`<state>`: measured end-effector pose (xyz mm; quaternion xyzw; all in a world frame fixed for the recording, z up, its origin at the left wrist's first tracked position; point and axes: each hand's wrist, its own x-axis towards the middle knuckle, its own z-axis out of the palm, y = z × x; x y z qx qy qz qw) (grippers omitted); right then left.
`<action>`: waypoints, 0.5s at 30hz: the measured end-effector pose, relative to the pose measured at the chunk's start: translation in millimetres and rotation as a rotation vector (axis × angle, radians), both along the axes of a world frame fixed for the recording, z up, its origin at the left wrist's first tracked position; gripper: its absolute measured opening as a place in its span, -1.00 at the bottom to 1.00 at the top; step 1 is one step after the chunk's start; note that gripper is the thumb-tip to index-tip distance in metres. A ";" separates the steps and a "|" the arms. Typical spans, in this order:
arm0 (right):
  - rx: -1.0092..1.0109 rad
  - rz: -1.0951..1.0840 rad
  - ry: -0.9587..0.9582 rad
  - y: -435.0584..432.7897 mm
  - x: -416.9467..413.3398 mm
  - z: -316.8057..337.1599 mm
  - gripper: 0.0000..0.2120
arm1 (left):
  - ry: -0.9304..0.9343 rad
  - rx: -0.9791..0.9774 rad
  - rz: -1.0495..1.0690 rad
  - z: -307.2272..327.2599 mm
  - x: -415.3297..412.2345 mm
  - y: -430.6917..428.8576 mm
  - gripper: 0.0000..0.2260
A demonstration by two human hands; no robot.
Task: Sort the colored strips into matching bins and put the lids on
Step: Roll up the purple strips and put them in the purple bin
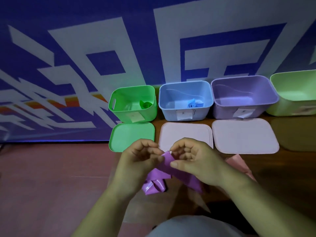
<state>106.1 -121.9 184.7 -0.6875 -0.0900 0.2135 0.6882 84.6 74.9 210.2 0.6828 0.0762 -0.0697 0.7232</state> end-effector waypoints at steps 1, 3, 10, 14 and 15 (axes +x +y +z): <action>-0.006 -0.011 -0.013 5.3 0.1 0.5 -0.72 | -0.013 0.016 0.004 -0.5 -0.9 2.0 -0.75; -0.013 -0.042 -0.018 15.9 0.5 0.3 -0.74 | -0.005 0.028 0.034 -3.8 -3.5 9.2 -0.78; -0.027 -0.040 0.027 53.2 2.8 -10.1 -0.75 | 0.088 0.016 0.131 -20.3 -21.9 42.6 -0.88; -0.121 -0.045 0.089 65.3 12.1 -33.8 -0.76 | 0.094 0.025 0.203 -21.2 -24.5 76.0 -0.77; -0.175 -0.042 0.100 65.5 15.3 -43.9 -0.78 | 0.104 0.029 0.215 -21.4 -24.9 86.1 -0.78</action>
